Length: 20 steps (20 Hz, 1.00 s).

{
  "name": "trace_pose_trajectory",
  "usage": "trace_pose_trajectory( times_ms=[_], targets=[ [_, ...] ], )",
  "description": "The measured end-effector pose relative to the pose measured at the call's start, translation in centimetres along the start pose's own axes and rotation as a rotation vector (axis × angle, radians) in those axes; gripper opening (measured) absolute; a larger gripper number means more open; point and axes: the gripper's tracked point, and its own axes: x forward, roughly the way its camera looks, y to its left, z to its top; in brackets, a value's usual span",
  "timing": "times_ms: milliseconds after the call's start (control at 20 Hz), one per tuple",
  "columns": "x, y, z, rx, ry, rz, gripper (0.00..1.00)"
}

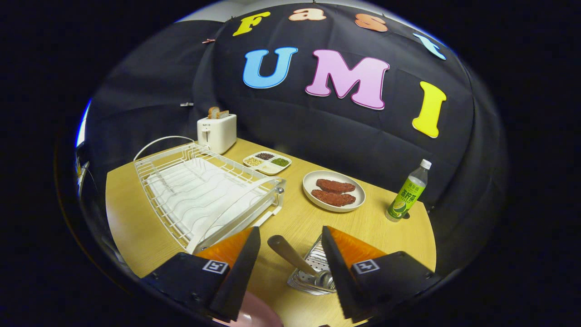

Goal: Take the plate from the dish rack, then take the spoon from the basket and place it into the plate.

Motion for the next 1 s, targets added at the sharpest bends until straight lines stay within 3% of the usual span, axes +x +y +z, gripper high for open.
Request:
trace_pose_trajectory(
  times_ms=[50, 100, 150, 300, 500, 700, 1000],
  targets=[
    [0.5, -0.1, -0.5, 0.001, 0.016, -0.012, 0.71],
    [0.8, -0.5, -0.7, 0.0, 0.027, -0.032, 0.68],
    [1.0, -0.7, -0.7, 0.001, 0.032, -0.046, 0.55],
    [1.1, -0.5, -0.7, 0.0, 0.041, -0.069, 0.33],
    [0.5, -1.2, -0.2, -0.012, 0.043, -0.123, 0.28],
    [0.0, -2.0, 0.8, 0.031, 0.023, -0.134, 0.16],
    [-2.3, -5.1, 3.0, 0.161, -0.006, -0.159, 0.15]
  ],
)
